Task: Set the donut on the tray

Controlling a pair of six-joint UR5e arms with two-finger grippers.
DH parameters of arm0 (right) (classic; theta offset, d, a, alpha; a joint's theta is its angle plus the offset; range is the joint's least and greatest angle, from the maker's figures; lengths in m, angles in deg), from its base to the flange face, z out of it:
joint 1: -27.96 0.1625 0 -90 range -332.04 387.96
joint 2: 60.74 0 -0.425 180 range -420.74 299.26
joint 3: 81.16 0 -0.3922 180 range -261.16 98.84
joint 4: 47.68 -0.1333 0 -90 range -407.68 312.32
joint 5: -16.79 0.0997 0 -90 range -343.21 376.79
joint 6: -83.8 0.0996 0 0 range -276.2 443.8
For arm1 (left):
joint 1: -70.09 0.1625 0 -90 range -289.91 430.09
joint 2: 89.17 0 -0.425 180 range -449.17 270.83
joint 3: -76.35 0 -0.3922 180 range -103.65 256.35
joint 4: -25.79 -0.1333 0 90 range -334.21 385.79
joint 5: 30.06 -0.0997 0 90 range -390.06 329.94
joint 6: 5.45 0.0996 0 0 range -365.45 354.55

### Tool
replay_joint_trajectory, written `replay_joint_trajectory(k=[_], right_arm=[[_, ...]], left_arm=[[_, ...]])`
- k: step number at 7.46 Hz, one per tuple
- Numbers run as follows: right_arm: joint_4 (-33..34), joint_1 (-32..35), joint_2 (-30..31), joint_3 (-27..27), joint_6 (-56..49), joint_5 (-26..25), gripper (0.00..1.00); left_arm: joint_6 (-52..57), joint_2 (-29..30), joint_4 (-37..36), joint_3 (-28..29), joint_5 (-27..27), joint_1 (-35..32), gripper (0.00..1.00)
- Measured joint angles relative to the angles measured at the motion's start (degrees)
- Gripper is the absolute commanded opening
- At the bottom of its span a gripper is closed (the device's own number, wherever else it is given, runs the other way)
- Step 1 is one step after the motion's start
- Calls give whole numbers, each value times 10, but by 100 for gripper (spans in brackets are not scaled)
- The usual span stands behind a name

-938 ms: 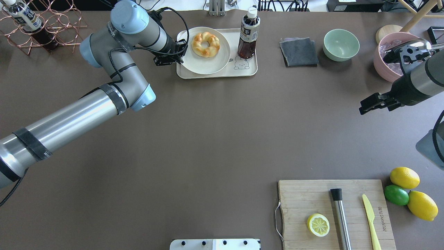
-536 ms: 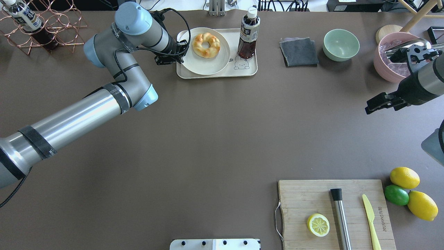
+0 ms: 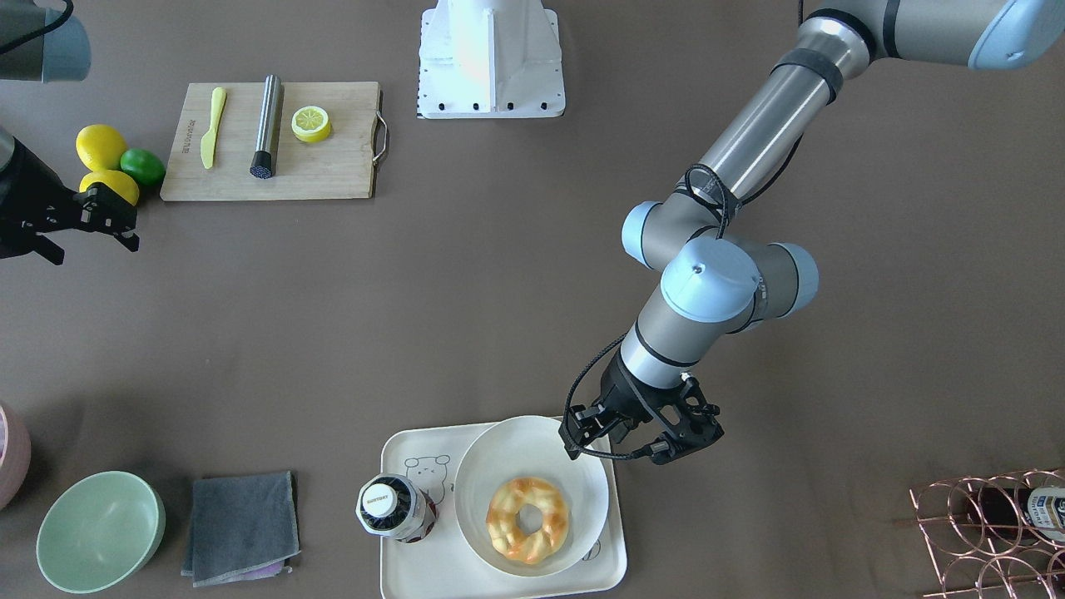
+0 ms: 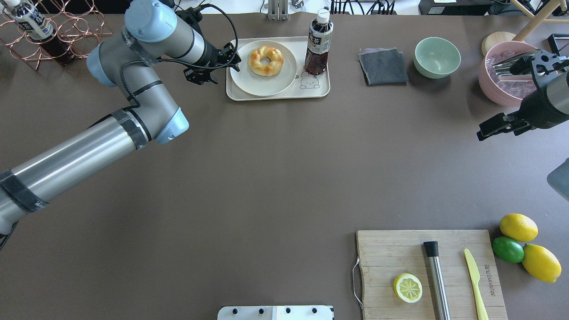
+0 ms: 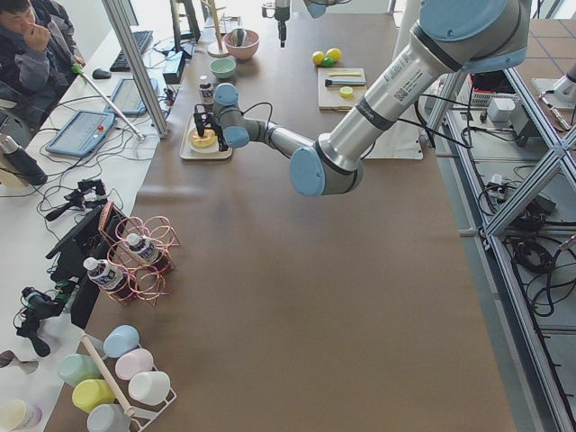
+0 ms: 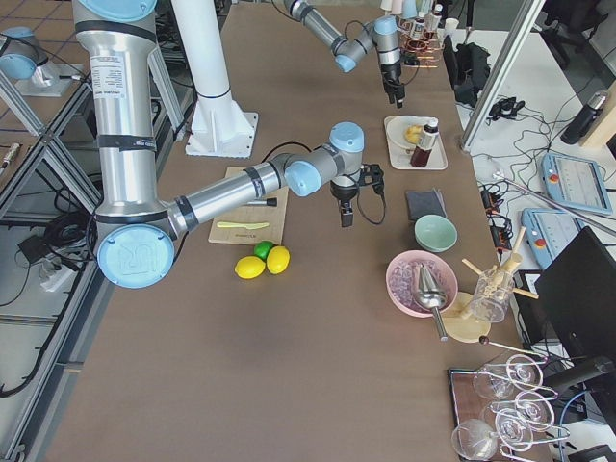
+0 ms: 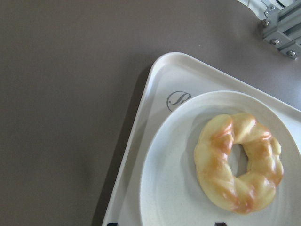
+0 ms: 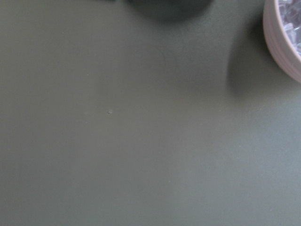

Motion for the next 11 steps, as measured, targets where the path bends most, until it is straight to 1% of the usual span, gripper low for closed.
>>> replay_joint_trajectory(k=[1,2,3,5,6,7,8,10,11], right_arm=[[0,20,0,-13,-33,3,100],[1,47,-1,-34,-75,13,100],[2,76,-2,-56,-122,24,100],[4,126,-2,-99,-204,35,100],[4,148,-2,-123,-245,36,100],[5,166,-3,-144,-281,37,100],[5,182,-3,-161,-311,37,100],[7,209,-4,-188,-356,37,100],[7,217,-5,-195,-368,37,100]], left_arm=[[19,-33,-34,-54,35,-14,80],[81,-78,-73,-111,69,-33,87],[181,-124,-135,-173,88,-52,96],[437,-225,-308,-319,99,-99,97],[556,-281,-375,-383,104,-138,97],[644,-331,-406,-418,121,-174,97],[726,-374,-418,-434,144,-213,97],[862,-446,-422,-444,180,-287,97],[906,-474,-422,-447,189,-321,97]])
